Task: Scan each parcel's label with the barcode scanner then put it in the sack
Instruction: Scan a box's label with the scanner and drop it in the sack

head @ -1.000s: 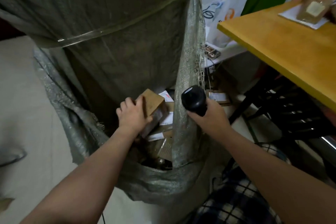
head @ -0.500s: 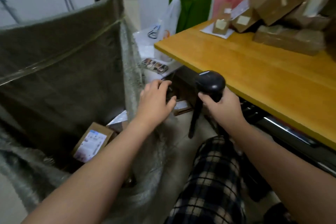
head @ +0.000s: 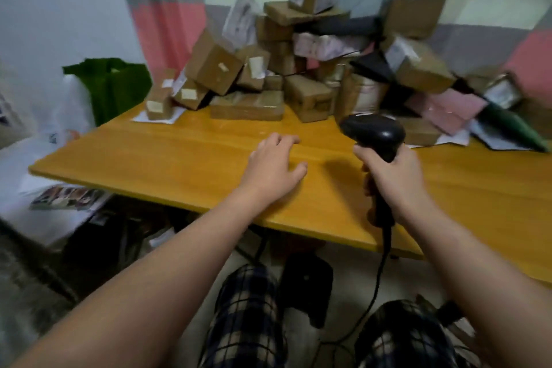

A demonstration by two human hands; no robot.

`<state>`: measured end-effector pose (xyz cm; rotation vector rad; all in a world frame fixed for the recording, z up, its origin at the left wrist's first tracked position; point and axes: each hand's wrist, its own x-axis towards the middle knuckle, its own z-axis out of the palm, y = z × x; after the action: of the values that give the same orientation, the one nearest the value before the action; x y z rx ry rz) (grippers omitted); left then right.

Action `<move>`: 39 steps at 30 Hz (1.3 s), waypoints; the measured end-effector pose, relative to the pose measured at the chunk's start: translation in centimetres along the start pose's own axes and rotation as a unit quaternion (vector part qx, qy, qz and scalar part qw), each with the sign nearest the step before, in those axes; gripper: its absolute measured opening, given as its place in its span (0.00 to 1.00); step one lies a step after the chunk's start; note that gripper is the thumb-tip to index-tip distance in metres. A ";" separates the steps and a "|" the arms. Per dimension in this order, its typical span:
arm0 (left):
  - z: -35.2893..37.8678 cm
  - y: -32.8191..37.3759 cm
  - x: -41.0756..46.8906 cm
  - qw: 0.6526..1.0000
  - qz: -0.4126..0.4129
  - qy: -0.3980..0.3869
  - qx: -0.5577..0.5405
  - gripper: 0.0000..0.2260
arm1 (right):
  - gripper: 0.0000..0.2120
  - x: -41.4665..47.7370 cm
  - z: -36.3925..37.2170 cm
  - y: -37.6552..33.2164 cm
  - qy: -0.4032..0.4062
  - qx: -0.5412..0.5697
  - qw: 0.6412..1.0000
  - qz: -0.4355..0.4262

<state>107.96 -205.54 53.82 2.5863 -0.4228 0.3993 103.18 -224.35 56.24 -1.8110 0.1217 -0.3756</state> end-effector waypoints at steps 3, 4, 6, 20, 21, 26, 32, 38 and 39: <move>3.5 3.8 4.4 0.999 0.020 -0.038 -0.032 0.24 | 0.07 2.3 -4.8 0.8 0.044 0.026 0.998 0.033; 4.4 4.5 5.5 0.998 0.023 -0.044 -0.036 0.25 | 0.08 2.7 -5.6 1.0 0.049 0.043 0.997 0.048; 5.7 5.9 8.0 0.998 0.028 -0.037 -0.041 0.29 | 0.07 3.8 -6.7 1.3 0.056 0.060 0.995 0.064; 5.9 9.6 26.4 0.850 -0.282 -0.054 -0.443 0.42 | 0.59 26.2 -11.3 2.3 0.033 0.139 0.986 0.085; 5.9 9.5 26.8 0.845 -0.279 -0.068 -0.451 0.35 | 0.53 25.7 -11.0 1.4 0.021 0.150 0.984 0.092; 6.9 9.3 26.7 0.830 -0.255 -0.057 -0.493 0.14 | 0.15 24.4 -9.7 1.4 -0.022 0.170 0.974 0.145; 6.6 9.6 24.2 0.817 -0.230 -0.029 -0.528 0.07 | 0.26 22.1 -8.5 2.3 -0.018 0.194 0.968 0.161; 4.4 9.6 20.3 0.838 -0.191 -0.023 -0.510 0.23 | 0.20 18.3 -7.5 2.0 -0.004 0.228 0.962 0.152; 4.1 9.4 19.4 0.843 -0.188 -0.020 -0.504 0.23 | 0.21 17.5 -7.3 1.8 -0.009 0.233 0.961 0.150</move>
<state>123.03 -219.75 61.16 1.5710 -0.0682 -0.0423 117.54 -236.37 59.51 -1.3048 0.2680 -0.1532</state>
